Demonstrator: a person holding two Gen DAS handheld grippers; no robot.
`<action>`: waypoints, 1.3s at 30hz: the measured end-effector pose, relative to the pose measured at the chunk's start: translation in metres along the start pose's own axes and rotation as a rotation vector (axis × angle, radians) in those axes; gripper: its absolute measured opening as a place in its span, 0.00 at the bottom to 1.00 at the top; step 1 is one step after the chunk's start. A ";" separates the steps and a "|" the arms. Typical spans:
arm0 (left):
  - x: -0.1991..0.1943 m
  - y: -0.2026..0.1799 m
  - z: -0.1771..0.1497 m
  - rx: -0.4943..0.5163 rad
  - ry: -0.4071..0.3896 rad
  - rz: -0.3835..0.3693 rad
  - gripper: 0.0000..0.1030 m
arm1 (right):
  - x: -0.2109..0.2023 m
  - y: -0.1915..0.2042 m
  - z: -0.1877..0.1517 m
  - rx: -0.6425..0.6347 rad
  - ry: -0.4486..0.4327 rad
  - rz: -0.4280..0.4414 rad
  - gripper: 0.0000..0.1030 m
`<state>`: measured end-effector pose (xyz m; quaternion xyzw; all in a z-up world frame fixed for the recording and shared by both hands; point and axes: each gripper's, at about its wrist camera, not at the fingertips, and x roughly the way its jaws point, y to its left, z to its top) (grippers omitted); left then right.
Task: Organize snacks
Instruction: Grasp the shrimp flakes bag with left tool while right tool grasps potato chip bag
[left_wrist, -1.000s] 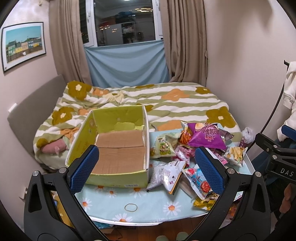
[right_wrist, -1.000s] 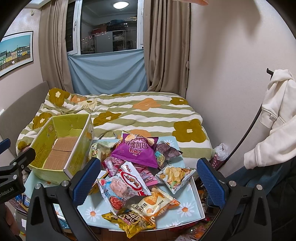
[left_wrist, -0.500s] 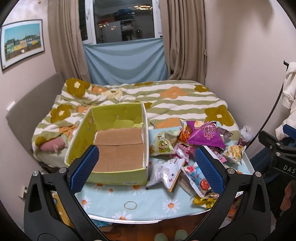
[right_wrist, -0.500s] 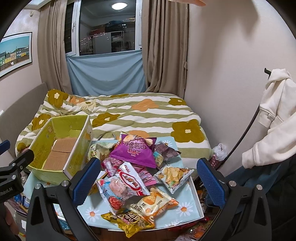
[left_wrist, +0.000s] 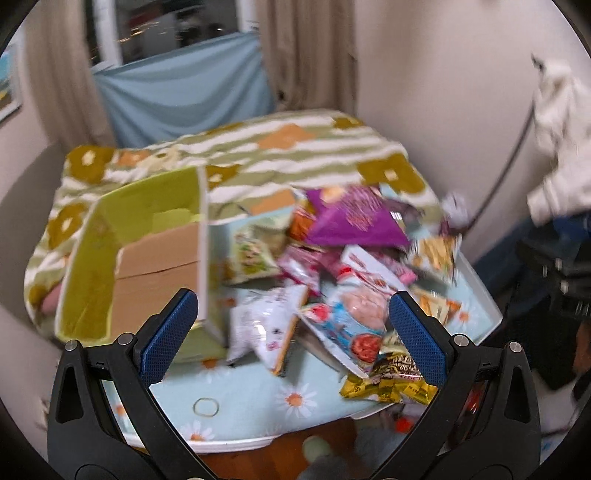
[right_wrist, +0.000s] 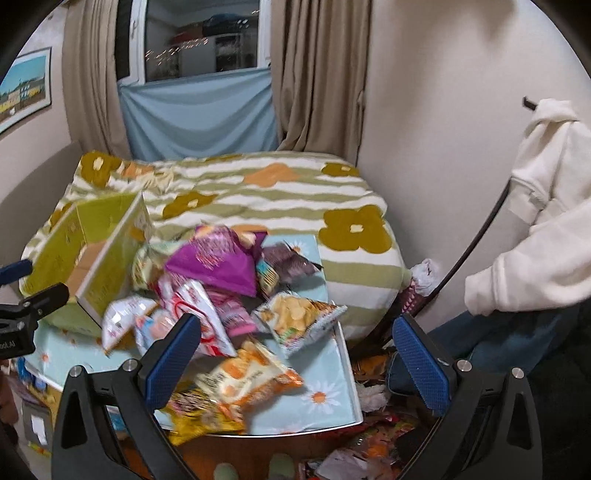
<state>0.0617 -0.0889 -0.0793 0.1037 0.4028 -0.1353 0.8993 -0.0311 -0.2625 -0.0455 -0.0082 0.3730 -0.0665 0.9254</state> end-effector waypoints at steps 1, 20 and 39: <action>0.011 -0.009 0.002 0.032 0.027 -0.009 1.00 | 0.008 -0.005 0.000 -0.018 0.009 0.003 1.00; 0.169 -0.082 -0.008 0.347 0.422 -0.041 0.98 | 0.173 -0.023 0.002 -0.373 0.271 0.303 1.00; 0.174 -0.082 0.001 0.299 0.452 -0.056 0.57 | 0.229 0.001 -0.005 -0.505 0.405 0.432 1.00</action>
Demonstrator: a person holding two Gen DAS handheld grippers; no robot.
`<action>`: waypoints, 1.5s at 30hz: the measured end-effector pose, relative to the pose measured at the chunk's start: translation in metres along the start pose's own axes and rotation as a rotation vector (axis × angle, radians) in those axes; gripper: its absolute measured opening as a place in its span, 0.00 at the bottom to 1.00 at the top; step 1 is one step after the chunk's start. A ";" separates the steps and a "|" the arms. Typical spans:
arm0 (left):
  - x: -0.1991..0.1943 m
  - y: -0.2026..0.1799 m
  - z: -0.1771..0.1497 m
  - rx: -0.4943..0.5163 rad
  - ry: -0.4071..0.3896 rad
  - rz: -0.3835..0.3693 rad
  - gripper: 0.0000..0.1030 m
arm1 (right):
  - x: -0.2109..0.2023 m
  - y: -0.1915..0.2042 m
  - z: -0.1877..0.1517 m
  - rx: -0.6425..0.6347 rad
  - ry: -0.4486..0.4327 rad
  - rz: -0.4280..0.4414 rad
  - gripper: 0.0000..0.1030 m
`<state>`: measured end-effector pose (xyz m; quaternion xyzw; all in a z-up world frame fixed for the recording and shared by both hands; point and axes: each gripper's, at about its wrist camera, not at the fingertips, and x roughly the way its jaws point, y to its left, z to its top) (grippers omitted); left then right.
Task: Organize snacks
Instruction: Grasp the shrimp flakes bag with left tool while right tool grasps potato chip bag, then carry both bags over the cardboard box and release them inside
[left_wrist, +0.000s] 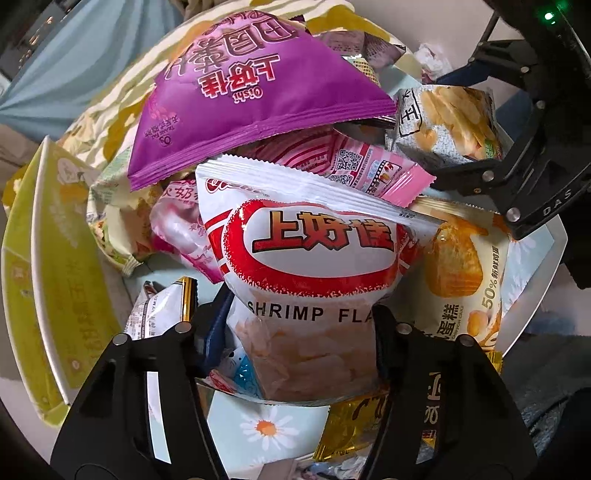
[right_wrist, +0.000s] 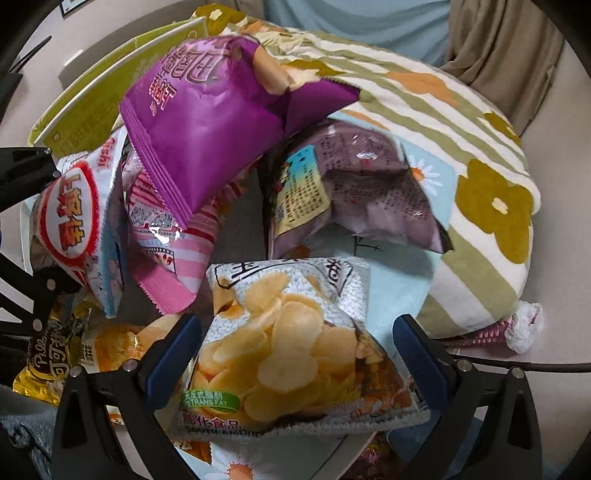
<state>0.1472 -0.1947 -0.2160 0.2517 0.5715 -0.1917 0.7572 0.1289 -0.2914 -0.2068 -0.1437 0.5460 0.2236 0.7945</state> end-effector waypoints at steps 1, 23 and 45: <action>-0.001 0.002 -0.001 -0.004 0.000 -0.003 0.57 | 0.002 0.001 0.000 -0.003 0.011 0.008 1.00; -0.062 0.000 -0.026 -0.041 -0.106 -0.009 0.57 | -0.044 -0.002 -0.019 0.115 -0.026 0.010 0.66; -0.154 0.069 -0.072 -0.249 -0.312 0.114 0.57 | -0.152 0.055 0.028 0.038 -0.262 -0.006 0.66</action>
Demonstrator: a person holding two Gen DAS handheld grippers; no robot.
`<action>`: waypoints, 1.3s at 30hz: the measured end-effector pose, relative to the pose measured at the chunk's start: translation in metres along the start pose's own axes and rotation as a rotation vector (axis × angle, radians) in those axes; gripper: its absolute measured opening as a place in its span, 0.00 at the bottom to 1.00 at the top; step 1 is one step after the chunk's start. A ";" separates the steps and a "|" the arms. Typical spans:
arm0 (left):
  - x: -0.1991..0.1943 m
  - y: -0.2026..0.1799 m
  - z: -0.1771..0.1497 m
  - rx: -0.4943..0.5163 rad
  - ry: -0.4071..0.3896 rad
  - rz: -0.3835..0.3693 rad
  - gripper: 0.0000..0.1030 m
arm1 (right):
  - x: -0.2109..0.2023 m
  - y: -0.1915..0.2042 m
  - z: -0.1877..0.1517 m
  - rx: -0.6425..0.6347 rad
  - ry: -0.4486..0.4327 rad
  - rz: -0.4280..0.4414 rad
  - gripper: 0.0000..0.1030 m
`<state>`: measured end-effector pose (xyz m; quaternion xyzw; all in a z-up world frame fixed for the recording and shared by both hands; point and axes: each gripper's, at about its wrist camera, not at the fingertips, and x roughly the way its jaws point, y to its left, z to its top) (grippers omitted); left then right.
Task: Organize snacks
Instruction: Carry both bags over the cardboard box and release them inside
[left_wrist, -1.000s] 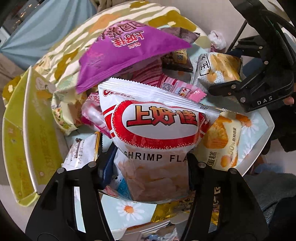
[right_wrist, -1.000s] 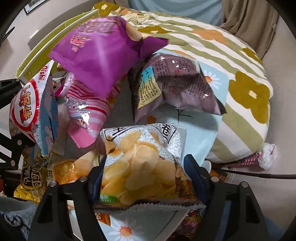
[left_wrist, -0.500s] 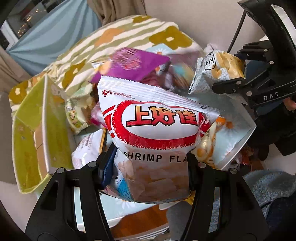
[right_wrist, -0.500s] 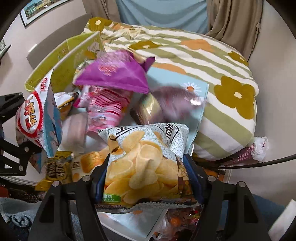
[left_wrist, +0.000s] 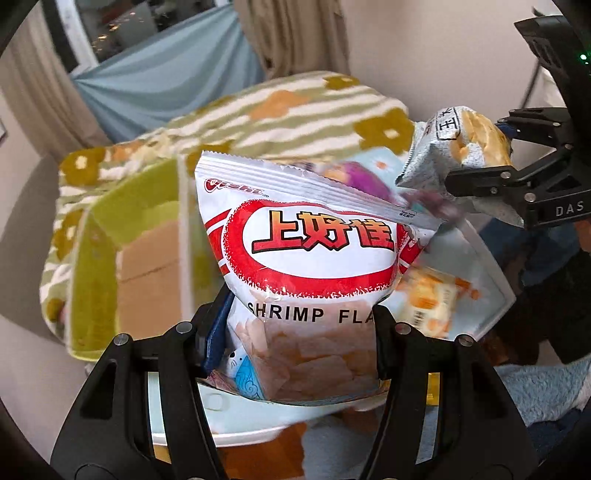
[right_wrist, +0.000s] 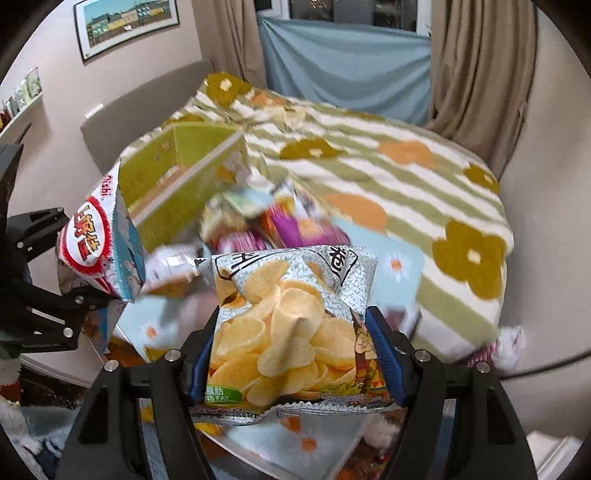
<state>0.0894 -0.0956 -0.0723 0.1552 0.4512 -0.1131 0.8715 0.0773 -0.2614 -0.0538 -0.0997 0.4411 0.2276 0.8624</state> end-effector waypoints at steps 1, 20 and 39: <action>-0.002 0.011 0.002 -0.009 -0.007 0.009 0.57 | 0.001 0.008 0.011 -0.008 -0.014 0.002 0.66; 0.078 0.280 0.025 -0.102 0.056 0.071 0.57 | 0.122 0.148 0.192 0.119 -0.045 0.050 0.66; 0.180 0.329 0.037 -0.057 0.120 0.006 1.00 | 0.209 0.164 0.236 0.258 0.051 -0.092 0.66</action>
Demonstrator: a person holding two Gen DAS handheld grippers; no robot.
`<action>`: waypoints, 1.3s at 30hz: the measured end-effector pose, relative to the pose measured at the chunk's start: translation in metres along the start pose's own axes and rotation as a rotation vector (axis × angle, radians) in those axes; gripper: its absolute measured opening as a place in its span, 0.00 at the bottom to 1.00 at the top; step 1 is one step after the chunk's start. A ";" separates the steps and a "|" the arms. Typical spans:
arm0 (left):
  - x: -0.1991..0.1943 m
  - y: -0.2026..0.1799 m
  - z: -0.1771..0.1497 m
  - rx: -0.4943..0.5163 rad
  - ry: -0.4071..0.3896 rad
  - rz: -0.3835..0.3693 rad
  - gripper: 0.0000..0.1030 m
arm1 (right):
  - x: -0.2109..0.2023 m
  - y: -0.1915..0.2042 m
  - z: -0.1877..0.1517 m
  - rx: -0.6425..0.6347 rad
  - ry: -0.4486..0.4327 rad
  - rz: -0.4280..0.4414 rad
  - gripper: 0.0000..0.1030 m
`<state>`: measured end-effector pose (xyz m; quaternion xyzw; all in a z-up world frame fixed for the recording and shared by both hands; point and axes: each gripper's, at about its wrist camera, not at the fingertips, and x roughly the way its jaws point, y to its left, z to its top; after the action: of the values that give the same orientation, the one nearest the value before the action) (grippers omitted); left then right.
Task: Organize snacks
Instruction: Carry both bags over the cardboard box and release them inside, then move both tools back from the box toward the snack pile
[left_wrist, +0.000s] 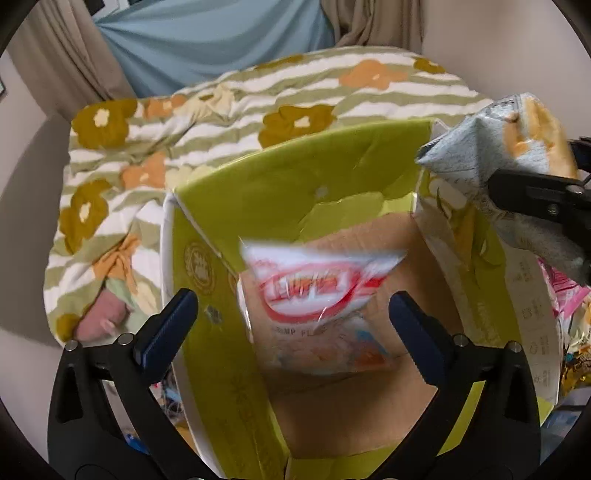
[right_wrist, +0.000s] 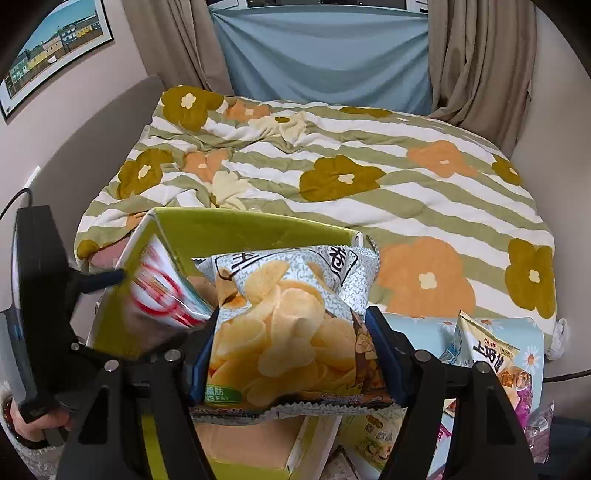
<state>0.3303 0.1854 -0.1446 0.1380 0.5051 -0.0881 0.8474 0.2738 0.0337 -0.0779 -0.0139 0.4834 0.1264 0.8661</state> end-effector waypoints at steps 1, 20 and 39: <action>0.000 0.000 0.000 0.003 0.001 0.006 1.00 | 0.001 -0.001 0.001 -0.001 0.001 -0.003 0.66; -0.050 0.011 -0.021 -0.104 -0.056 0.074 1.00 | 0.022 0.011 0.023 -0.028 -0.025 0.041 0.68; -0.035 0.014 -0.033 -0.131 -0.006 0.073 1.00 | 0.034 0.010 0.019 -0.024 -0.024 0.042 1.00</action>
<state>0.2904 0.2098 -0.1266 0.1002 0.5019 -0.0244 0.8588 0.3043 0.0530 -0.0957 -0.0127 0.4714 0.1505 0.8689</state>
